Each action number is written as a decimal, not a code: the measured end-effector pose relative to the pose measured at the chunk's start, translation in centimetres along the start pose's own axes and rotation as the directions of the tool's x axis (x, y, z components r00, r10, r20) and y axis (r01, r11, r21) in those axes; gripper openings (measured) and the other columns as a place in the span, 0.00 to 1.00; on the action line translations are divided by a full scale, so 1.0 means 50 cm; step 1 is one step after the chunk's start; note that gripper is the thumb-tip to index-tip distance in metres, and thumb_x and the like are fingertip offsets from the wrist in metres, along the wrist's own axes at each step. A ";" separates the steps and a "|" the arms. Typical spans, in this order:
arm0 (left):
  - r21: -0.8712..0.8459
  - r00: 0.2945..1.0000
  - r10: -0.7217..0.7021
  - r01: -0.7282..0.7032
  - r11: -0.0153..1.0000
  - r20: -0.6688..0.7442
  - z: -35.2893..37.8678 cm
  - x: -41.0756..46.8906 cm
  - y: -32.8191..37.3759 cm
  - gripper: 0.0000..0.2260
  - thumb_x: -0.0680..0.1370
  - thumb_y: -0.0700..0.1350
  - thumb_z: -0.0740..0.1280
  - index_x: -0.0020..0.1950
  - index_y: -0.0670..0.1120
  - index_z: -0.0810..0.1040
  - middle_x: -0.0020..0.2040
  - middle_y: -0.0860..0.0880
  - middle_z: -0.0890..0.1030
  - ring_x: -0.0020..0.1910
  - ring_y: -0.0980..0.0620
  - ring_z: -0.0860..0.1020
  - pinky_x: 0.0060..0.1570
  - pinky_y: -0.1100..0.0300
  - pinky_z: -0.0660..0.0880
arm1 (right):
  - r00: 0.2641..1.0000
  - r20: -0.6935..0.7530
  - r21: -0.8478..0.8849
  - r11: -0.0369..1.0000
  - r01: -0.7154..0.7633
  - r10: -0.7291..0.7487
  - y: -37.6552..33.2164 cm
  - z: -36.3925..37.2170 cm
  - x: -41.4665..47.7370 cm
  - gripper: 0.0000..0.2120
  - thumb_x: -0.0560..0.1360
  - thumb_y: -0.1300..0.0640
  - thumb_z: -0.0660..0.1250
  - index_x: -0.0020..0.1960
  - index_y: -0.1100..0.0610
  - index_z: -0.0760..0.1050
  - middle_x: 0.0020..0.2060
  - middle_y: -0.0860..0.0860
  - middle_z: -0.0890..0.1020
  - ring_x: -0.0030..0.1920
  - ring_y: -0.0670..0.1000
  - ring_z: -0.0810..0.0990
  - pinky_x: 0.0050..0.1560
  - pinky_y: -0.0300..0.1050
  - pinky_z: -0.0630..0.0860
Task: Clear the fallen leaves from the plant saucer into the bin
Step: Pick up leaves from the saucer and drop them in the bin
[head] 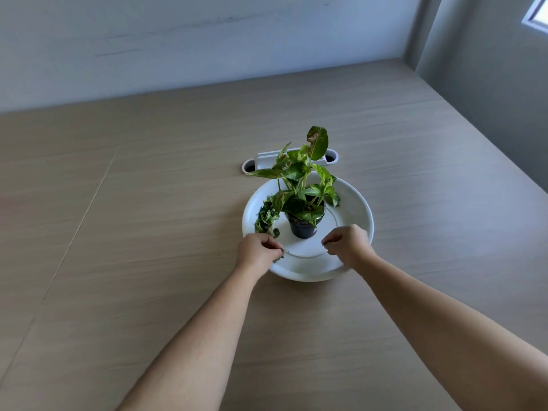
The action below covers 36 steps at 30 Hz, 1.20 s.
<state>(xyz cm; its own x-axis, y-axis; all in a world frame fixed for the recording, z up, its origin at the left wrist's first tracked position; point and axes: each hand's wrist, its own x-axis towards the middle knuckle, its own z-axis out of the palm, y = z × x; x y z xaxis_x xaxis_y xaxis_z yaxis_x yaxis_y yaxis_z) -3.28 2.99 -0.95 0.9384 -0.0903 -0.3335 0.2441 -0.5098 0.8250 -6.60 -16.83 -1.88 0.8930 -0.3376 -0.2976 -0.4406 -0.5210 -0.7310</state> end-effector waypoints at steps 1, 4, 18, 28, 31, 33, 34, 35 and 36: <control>0.014 1.000 -0.002 0.002 1.000 0.010 0.008 -0.005 0.003 0.09 0.69 0.33 0.72 0.33 0.45 0.81 0.36 0.47 0.83 0.35 0.54 0.79 0.36 0.63 0.76 | 1.000 -0.014 0.027 1.000 -0.013 0.013 0.005 -0.012 0.000 0.08 0.71 0.67 0.67 0.40 0.59 0.84 0.30 0.49 0.81 0.29 0.44 0.80 0.32 0.33 0.76; 0.065 0.997 0.016 -0.021 0.998 0.070 0.062 -0.040 0.043 0.11 0.70 0.34 0.73 0.31 0.47 0.79 0.35 0.47 0.82 0.37 0.53 0.80 0.40 0.64 0.77 | 0.995 -0.092 0.110 0.994 -0.019 0.029 0.035 -0.074 -0.029 0.08 0.69 0.67 0.67 0.38 0.58 0.84 0.27 0.49 0.80 0.27 0.43 0.78 0.28 0.32 0.75; 0.160 0.718 0.298 -0.495 0.854 0.629 0.754 -0.404 0.379 0.11 0.68 0.32 0.71 0.29 0.46 0.79 0.29 0.48 0.80 0.29 0.54 0.77 0.38 0.60 0.78 | 0.741 -0.500 0.283 0.894 -0.347 0.447 0.600 -0.669 -0.441 0.10 0.66 0.66 0.70 0.29 0.53 0.80 0.24 0.48 0.79 0.32 0.50 0.80 0.28 0.30 0.73; 0.071 0.229 0.236 -0.844 0.532 0.944 1.211 -0.776 0.371 0.03 0.68 0.35 0.72 0.39 0.41 0.84 0.34 0.49 0.80 0.34 0.56 0.77 0.39 0.67 0.73 | 0.361 -0.530 0.565 0.637 -0.524 0.767 0.979 -0.766 -0.859 0.07 0.67 0.68 0.69 0.37 0.59 0.82 0.36 0.56 0.83 0.39 0.51 0.79 0.42 0.39 0.74; 0.091 0.168 0.120 -0.873 0.479 0.978 1.282 -0.802 0.313 0.03 0.68 0.36 0.73 0.41 0.41 0.84 0.36 0.49 0.80 0.38 0.56 0.76 0.40 0.67 0.70 | 0.294 -0.472 0.601 0.547 -0.583 0.831 1.054 -0.710 -0.896 0.05 0.68 0.67 0.69 0.38 0.60 0.83 0.35 0.54 0.82 0.36 0.49 0.77 0.29 0.28 0.69; 0.120 0.149 0.034 -0.893 0.434 0.988 1.329 -0.793 0.259 0.03 0.69 0.37 0.73 0.41 0.41 0.84 0.38 0.46 0.82 0.39 0.56 0.77 0.41 0.67 0.70 | 0.273 -0.404 0.631 0.482 -0.607 0.873 1.104 -0.664 -0.898 0.06 0.68 0.67 0.69 0.37 0.58 0.82 0.32 0.52 0.80 0.35 0.50 0.77 0.25 0.24 0.68; 0.143 0.155 -0.003 -0.899 0.415 0.988 1.352 -0.781 0.228 0.03 0.69 0.37 0.73 0.41 0.42 0.84 0.39 0.45 0.83 0.39 0.56 0.77 0.41 0.66 0.71 | 0.271 -0.376 0.643 0.460 -0.613 0.886 1.130 -0.641 -0.892 0.07 0.68 0.67 0.69 0.36 0.57 0.82 0.32 0.52 0.79 0.36 0.50 0.78 0.26 0.24 0.69; 0.169 0.170 -0.034 -0.899 0.403 0.985 1.372 -0.766 0.197 0.02 0.69 0.37 0.73 0.41 0.42 0.84 0.40 0.45 0.84 0.39 0.56 0.77 0.41 0.66 0.71 | 0.269 -0.352 0.650 0.440 -0.619 0.897 1.154 -0.618 -0.885 0.06 0.68 0.67 0.69 0.36 0.58 0.82 0.32 0.52 0.80 0.37 0.50 0.78 0.26 0.26 0.68; 0.200 0.192 -0.060 -0.896 0.397 0.979 1.386 -0.751 0.172 0.02 0.69 0.37 0.72 0.41 0.42 0.84 0.40 0.46 0.84 0.39 0.57 0.76 0.42 0.67 0.72 | 0.266 -0.327 0.659 0.421 -0.623 0.907 1.173 -0.596 -0.878 0.06 0.68 0.67 0.69 0.37 0.58 0.82 0.33 0.53 0.80 0.37 0.50 0.78 0.27 0.26 0.66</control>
<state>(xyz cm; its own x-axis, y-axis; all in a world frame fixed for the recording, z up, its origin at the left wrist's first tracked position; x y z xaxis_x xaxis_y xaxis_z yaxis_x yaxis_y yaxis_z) -53.34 -57.29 -12.97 -0.0737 -0.8246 -0.5609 -0.7926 -0.2929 0.5348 -74.36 -55.94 -13.38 -0.1915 -0.8188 -0.5412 -0.6814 0.5078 -0.5271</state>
